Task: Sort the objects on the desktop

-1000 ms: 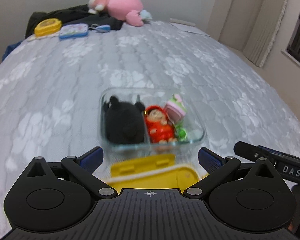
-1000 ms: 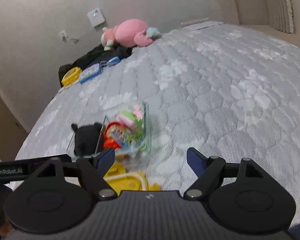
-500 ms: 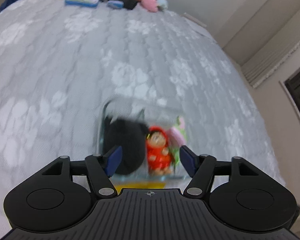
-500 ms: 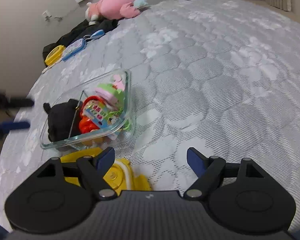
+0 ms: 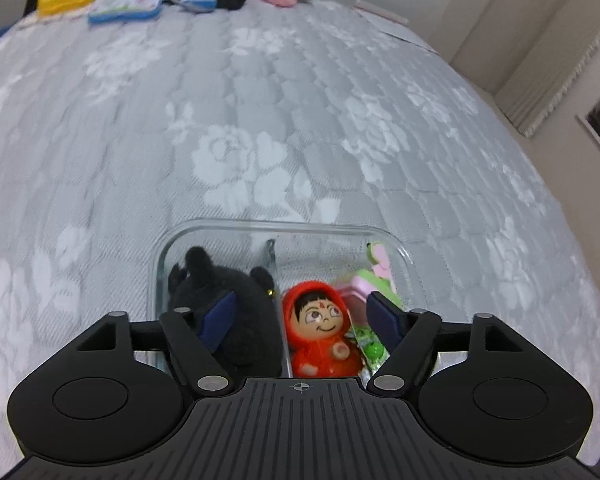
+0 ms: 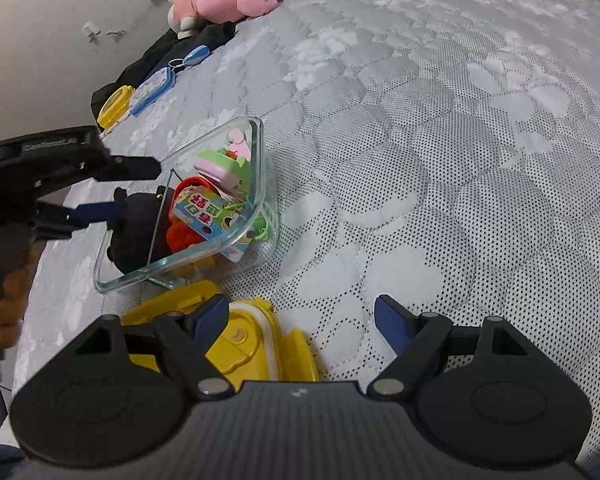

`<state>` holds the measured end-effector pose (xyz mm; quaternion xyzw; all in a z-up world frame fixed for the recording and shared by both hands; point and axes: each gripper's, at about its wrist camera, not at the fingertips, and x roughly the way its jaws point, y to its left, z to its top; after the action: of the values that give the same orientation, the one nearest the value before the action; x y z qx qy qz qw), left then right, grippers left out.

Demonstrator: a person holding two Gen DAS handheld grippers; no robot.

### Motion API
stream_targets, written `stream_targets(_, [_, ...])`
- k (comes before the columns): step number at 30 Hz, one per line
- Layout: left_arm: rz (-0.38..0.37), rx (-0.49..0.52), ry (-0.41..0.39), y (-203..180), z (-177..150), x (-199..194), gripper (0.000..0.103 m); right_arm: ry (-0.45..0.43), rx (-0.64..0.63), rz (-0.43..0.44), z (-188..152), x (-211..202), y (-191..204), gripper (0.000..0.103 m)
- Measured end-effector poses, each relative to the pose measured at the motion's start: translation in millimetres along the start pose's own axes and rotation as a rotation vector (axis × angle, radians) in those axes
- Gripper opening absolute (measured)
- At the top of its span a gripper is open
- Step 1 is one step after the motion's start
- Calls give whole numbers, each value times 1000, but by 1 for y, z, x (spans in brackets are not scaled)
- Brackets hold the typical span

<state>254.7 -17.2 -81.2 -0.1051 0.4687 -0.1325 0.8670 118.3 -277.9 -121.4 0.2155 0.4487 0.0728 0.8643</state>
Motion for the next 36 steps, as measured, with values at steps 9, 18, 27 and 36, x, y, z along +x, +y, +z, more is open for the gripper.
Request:
stream_targets(9, [-98, -183, 70, 17, -22, -36, 80, 10, 34, 17, 1, -1, -3, 82])
stream_targets(18, [-42, -204, 95, 28, -29, 0, 81, 13, 13, -2, -1, 0, 0, 82])
stream_targets(27, [-61, -194, 36, 25, -34, -16, 87, 13, 4, 7, -3, 0, -1, 83])
stream_targets(36, [-263, -350, -53, 61, -91, -63, 94, -38, -158, -65, -14, -19, 20, 27])
